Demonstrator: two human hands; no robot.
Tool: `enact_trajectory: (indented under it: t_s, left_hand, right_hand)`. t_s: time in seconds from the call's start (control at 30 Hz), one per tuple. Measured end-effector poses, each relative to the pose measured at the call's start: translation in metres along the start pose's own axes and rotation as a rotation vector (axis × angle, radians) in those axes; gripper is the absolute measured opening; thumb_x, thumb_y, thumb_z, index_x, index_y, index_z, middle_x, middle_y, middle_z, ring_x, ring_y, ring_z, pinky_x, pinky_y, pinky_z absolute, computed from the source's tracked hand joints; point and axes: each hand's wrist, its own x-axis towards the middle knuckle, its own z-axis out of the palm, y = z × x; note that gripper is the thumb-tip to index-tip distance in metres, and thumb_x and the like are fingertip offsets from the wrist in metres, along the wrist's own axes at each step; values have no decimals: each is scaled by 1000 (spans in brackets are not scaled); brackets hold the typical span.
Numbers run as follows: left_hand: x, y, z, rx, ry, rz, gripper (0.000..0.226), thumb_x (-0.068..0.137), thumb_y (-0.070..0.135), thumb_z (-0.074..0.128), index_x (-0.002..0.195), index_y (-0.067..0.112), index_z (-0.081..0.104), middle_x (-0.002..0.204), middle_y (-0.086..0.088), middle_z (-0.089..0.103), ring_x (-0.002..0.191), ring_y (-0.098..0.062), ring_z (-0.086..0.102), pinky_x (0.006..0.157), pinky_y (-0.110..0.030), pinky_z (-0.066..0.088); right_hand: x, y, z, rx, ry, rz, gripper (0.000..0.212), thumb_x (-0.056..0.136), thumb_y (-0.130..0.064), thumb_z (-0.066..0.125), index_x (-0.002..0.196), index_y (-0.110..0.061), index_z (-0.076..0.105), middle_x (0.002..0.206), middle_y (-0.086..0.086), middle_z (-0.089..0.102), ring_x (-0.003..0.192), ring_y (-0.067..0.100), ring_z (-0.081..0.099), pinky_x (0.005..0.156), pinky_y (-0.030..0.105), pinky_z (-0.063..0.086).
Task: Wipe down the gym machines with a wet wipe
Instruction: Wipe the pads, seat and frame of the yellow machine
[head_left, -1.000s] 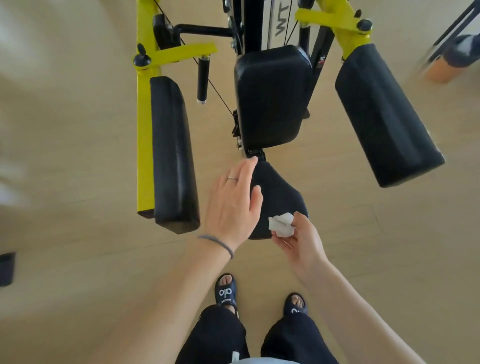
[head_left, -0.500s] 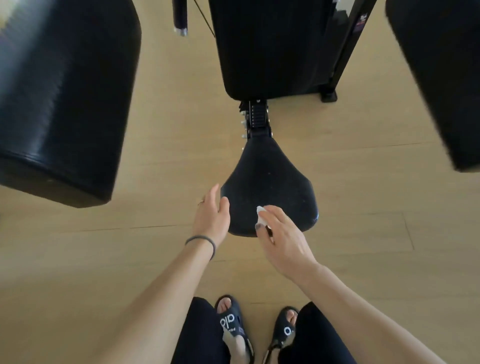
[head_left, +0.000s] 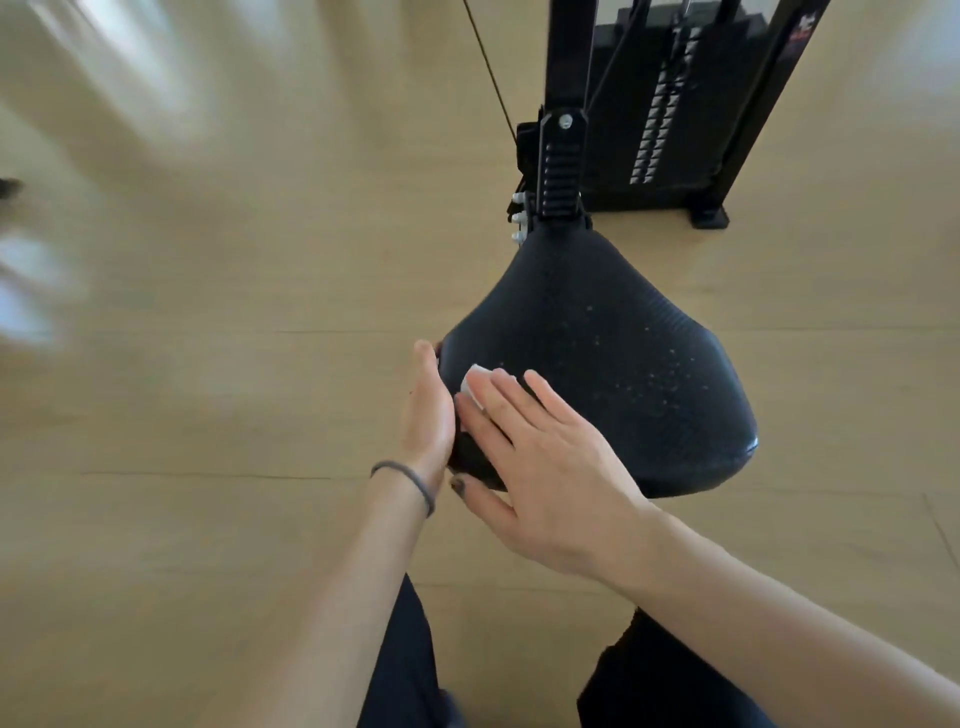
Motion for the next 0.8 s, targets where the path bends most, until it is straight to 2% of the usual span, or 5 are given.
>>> enact_trajectory:
  t_s: [0.13, 0.27, 0.57, 0.67, 0.8]
  left_hand:
    - [3, -9, 0, -28, -31, 101, 60, 104, 51, 19, 111, 16, 68, 99, -5, 77, 92, -19, 73, 78, -33, 57]
    - [8, -15, 1, 19, 39, 194, 70, 93, 61, 17, 107, 16, 69, 103, -12, 74, 99, -25, 70, 95, -45, 53]
    - [1, -12, -1, 81, 31, 208, 69, 91, 61, 18, 102, 13, 67, 103, -12, 74, 97, -32, 69, 93, -44, 52]
    - [3, -13, -2, 101, 48, 217, 75, 86, 66, 18, 106, 11, 65, 102, -12, 74, 99, -31, 69, 94, -45, 52]
    - [3, -15, -3, 120, 48, 179, 72, 89, 68, 16, 121, 26, 65, 120, -5, 69, 114, -24, 62, 104, -47, 47]
  right_hand:
    - [3, 1, -3, 25, 27, 28, 86, 97, -72, 18, 161, -16, 26, 170, 11, 12, 157, 24, 9, 128, 42, 6]
    - [-36, -4, 6, 18, 88, -6, 83, 97, -71, 25, 159, -17, 33, 169, 5, 21, 156, 21, 18, 128, 40, 10]
    - [-11, -7, 3, -44, 88, 23, 88, 91, -69, 36, 160, -16, 26, 168, 3, 21, 155, 19, 14, 128, 42, 2]
    - [-23, -17, 14, -119, 86, 18, 96, 84, -61, 48, 161, -9, 23, 169, 9, 17, 156, 24, 14, 127, 42, 1]
    - [-55, -11, 13, -101, 142, 108, 84, 81, -43, 58, 155, -13, 32, 166, 1, 21, 154, 21, 19, 127, 42, 8]
